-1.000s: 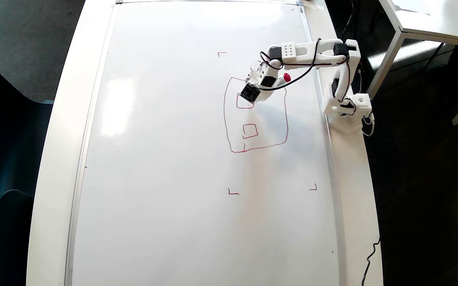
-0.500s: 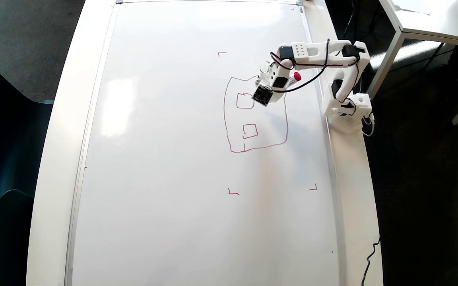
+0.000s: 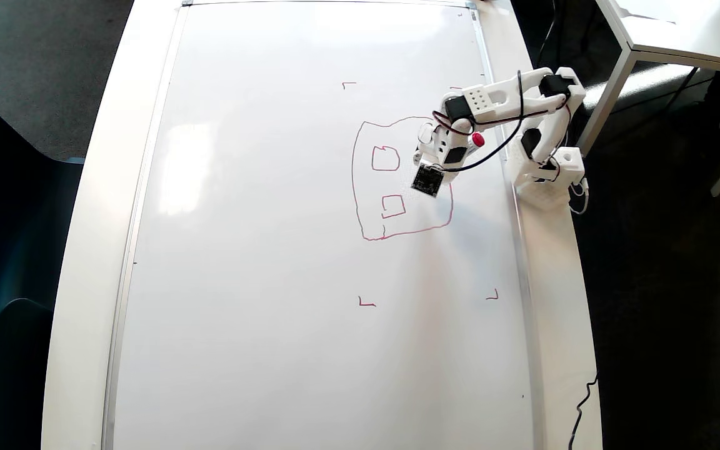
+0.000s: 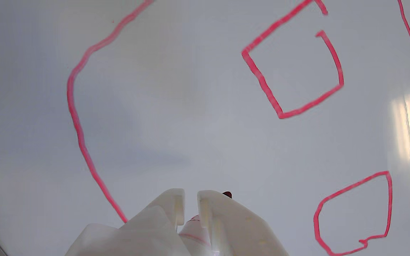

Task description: Draw on a whiteboard a robot head using a pen attached to the gripper

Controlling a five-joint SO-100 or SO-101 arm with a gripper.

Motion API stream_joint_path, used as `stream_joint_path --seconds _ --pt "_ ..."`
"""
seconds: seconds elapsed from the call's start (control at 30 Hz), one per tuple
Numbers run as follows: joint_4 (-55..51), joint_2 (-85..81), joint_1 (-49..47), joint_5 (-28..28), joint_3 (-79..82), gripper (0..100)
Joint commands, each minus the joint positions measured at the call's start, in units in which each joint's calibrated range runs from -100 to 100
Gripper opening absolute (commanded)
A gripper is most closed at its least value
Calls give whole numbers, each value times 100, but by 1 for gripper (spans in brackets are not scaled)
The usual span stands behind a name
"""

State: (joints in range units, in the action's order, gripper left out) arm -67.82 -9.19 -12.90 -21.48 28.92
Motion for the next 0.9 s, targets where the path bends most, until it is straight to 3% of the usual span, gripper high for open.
stream_joint_path --seconds 0.0,0.87 --pt "170 -150 -18 -24 9 1" --pt "892 303 34 25 136 1"
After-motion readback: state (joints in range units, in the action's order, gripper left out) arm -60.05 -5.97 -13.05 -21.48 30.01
